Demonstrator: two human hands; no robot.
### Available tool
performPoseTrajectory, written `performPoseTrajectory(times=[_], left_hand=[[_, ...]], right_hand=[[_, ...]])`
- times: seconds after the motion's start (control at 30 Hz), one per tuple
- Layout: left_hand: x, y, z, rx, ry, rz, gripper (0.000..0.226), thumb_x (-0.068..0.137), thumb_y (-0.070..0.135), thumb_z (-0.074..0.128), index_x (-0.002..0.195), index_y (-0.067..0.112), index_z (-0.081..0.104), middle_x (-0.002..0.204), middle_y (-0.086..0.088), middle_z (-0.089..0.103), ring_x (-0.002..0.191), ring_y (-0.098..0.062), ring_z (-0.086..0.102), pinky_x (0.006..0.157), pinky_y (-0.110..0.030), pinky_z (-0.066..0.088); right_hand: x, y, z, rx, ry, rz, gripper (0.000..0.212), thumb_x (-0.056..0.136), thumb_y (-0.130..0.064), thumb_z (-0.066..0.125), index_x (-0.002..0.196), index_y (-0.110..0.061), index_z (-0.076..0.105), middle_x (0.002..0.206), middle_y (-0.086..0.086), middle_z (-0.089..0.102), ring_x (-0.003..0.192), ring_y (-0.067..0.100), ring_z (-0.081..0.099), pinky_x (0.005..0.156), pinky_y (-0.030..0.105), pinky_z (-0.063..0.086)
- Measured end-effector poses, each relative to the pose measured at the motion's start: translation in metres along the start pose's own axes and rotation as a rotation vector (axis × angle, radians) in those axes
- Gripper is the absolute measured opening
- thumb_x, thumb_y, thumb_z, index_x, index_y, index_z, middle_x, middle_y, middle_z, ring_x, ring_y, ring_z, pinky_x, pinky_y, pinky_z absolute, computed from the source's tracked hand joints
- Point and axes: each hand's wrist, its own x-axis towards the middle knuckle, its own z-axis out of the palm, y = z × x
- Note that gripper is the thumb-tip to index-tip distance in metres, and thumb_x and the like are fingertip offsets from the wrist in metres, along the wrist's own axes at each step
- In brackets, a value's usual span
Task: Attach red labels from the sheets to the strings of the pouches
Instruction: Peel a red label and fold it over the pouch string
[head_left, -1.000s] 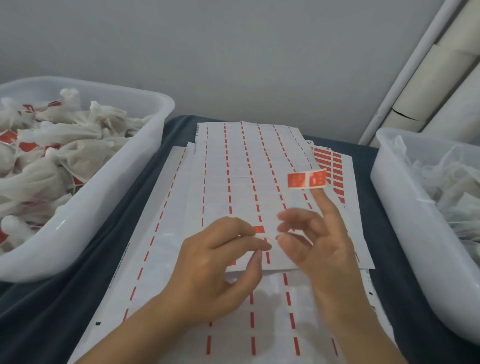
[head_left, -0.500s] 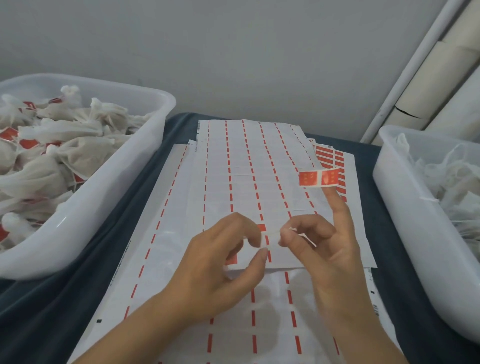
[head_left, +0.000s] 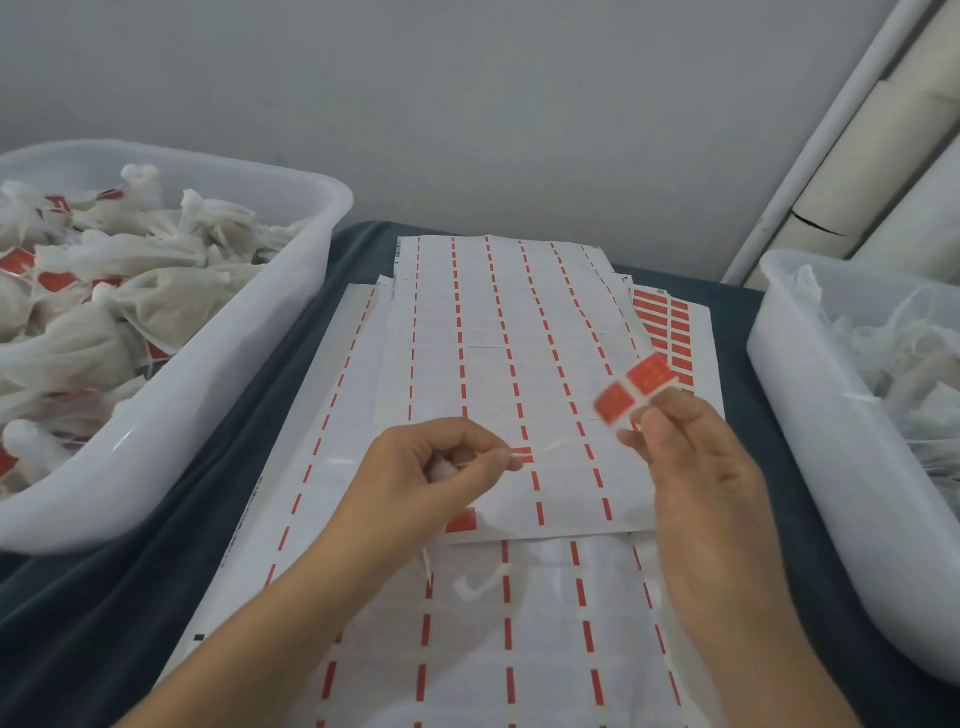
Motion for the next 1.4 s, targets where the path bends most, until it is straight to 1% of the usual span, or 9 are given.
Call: performPoseTrajectory(times=[0.03, 0.1, 0.17, 0.27, 0.33, 0.53, 0.9, 1.23, 1.4], left_hand=[[0.000, -0.001, 0.000, 0.024, -0.002, 0.001, 0.010, 0.076, 0.034, 0.064, 0.076, 0.041, 0.071, 0.076, 0.011, 0.070, 0.076, -0.004, 0.062, 0.063, -0.009, 0.049], [-0.002, -0.001, 0.002, 0.050, -0.019, 0.004, 0.009, 0.075, 0.036, 0.063, 0.075, 0.041, 0.071, 0.073, 0.003, 0.068, 0.071, -0.012, 0.060, 0.064, -0.015, 0.050], [-0.003, 0.000, 0.003, 0.088, -0.030, 0.020, 0.012, 0.072, 0.039, 0.059, 0.070, 0.047, 0.068, 0.067, 0.009, 0.066, 0.067, -0.008, 0.059, 0.058, -0.009, 0.048], [-0.003, 0.001, 0.005, 0.131, -0.041, 0.034, 0.015, 0.069, 0.041, 0.056, 0.067, 0.052, 0.065, 0.063, 0.013, 0.062, 0.061, -0.003, 0.056, 0.057, -0.006, 0.044], [-0.004, 0.001, 0.004, 0.120, -0.050, 0.024, 0.015, 0.072, 0.038, 0.058, 0.064, 0.046, 0.067, 0.063, 0.014, 0.062, 0.061, -0.001, 0.056, 0.058, -0.006, 0.045], [-0.004, 0.003, 0.004, 0.091, -0.055, 0.005, 0.012, 0.078, 0.029, 0.065, 0.069, 0.036, 0.068, 0.067, 0.015, 0.065, 0.065, 0.001, 0.058, 0.058, -0.005, 0.044], [-0.005, 0.009, 0.004, 0.024, -0.052, -0.011, 0.007, 0.074, 0.036, 0.064, 0.070, 0.034, 0.070, 0.066, 0.018, 0.066, 0.068, 0.001, 0.059, 0.057, -0.005, 0.044], [-0.005, 0.007, 0.005, -0.033, -0.050, -0.037, 0.035, 0.057, 0.059, 0.057, 0.070, 0.030, 0.074, 0.067, 0.010, 0.066, 0.068, -0.002, 0.058, 0.060, -0.006, 0.045], [-0.004, 0.005, 0.005, 0.010, -0.023, -0.001, 0.020, 0.064, 0.049, 0.061, 0.074, 0.036, 0.072, 0.069, 0.011, 0.068, 0.069, -0.003, 0.060, 0.060, -0.006, 0.045]], right_hand=[[-0.001, -0.001, -0.002, 0.034, -0.051, -0.012, 0.027, 0.059, -0.061, 0.059, 0.086, -0.056, 0.062, 0.096, -0.035, 0.062, 0.094, -0.013, 0.058, 0.052, 0.000, 0.043], [-0.004, -0.002, 0.001, 0.084, -0.236, -0.035, 0.018, 0.062, -0.050, 0.064, 0.078, -0.044, 0.069, 0.099, -0.024, 0.065, 0.098, -0.007, 0.060, 0.067, 0.003, 0.046], [-0.007, -0.001, 0.006, 0.048, -0.361, -0.078, 0.011, 0.065, -0.043, 0.065, 0.074, -0.041, 0.071, 0.102, -0.021, 0.065, 0.104, -0.002, 0.058, 0.080, 0.008, 0.046], [-0.007, 0.002, 0.007, 0.012, -0.418, -0.086, 0.012, 0.071, -0.033, 0.064, 0.077, -0.038, 0.073, 0.099, -0.019, 0.068, 0.102, 0.000, 0.060, 0.082, 0.009, 0.046], [-0.006, 0.004, 0.007, 0.014, -0.383, -0.051, 0.014, 0.069, -0.033, 0.063, 0.078, -0.029, 0.073, 0.091, -0.016, 0.071, 0.092, 0.001, 0.064, 0.074, 0.006, 0.047], [-0.004, 0.004, 0.007, -0.036, -0.312, -0.030, 0.015, 0.067, -0.035, 0.062, 0.079, -0.027, 0.068, 0.074, -0.013, 0.071, 0.067, 0.005, 0.066, 0.064, 0.006, 0.047], [-0.004, 0.005, 0.009, -0.087, -0.301, -0.042, 0.017, 0.068, -0.034, 0.061, 0.080, -0.024, 0.067, 0.075, -0.014, 0.070, 0.068, 0.004, 0.066, 0.064, 0.006, 0.048], [-0.006, 0.007, 0.011, -0.173, -0.284, -0.108, 0.026, 0.067, -0.039, 0.060, 0.086, -0.023, 0.069, 0.080, -0.013, 0.071, 0.073, 0.003, 0.068, 0.073, 0.015, 0.054], [-0.006, 0.009, 0.012, -0.232, -0.247, -0.157, 0.032, 0.067, -0.044, 0.060, 0.094, -0.031, 0.068, 0.086, -0.016, 0.071, 0.081, 0.004, 0.067, 0.075, 0.021, 0.056]])
